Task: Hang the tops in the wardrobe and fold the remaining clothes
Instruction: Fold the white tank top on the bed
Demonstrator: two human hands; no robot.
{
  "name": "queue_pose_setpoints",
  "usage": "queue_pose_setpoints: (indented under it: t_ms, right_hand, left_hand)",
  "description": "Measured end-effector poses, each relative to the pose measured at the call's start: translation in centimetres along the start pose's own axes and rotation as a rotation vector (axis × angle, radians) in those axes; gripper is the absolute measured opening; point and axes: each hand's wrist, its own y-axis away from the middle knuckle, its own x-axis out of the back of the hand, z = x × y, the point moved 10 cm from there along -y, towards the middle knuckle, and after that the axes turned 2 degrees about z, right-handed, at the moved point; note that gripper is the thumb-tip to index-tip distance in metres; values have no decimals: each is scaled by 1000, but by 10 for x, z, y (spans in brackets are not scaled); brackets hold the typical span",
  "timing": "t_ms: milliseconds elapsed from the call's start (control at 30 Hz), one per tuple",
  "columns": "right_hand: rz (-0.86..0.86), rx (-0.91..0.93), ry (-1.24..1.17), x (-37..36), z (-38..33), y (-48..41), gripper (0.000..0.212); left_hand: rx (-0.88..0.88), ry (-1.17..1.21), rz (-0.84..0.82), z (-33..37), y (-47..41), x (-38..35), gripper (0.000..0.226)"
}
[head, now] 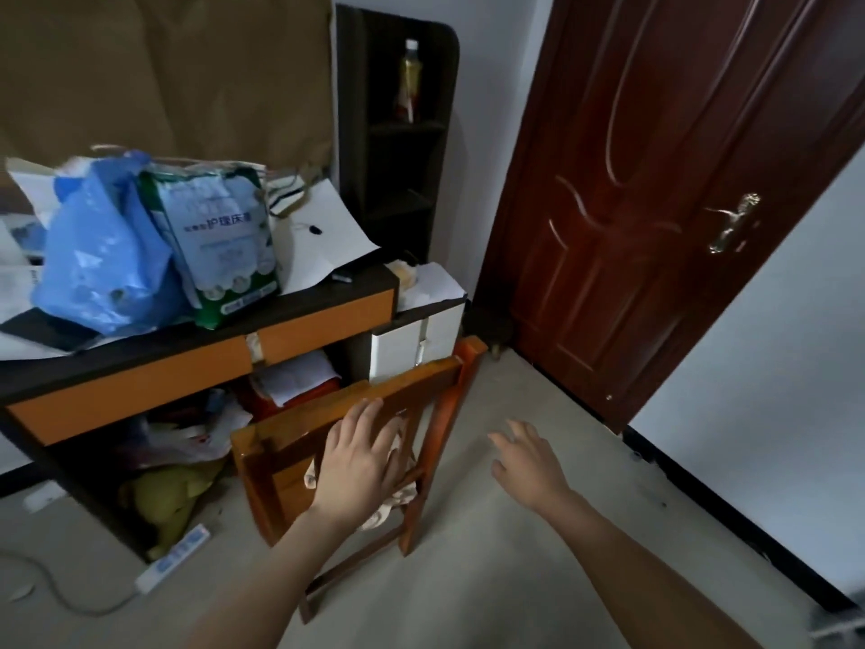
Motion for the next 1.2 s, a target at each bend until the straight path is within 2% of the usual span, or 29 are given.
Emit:
queue_pose_setpoints:
  t_ms: [133, 233, 400, 467, 667, 900, 1033, 1200]
  right_hand:
    - [4, -53, 11, 4, 21, -40, 45]
    - [-12, -87, -18, 2, 45, -65, 47]
    - [-51, -46, -16, -5, 80, -113, 46]
    - [-42, 18, -30, -5, 91, -147, 46]
    - [-50, 283, -57, -2, 85, -227, 46]
    - [-118, 573, -37, -15, 36, -274, 38]
    - [-138, 660, -50, -28, 7, -282, 36]
    - [-192, 681, -10, -46, -20, -304, 43]
  left_hand:
    - [10, 8, 125, -14, -47, 11, 30]
    - [93, 43, 106, -24, -82, 1, 36]
    - [263, 106, 98, -36, -116, -26, 34]
    - [374, 115, 80, -50, -128, -40, 37]
    - [605, 25, -118, -75, -132, -72, 46]
    - [826, 40, -53, -87, -133, -64, 40]
    - [840, -36, -119, -109, -151, -68, 40]
    - [834, -80, -341, -164, -173, -96, 41]
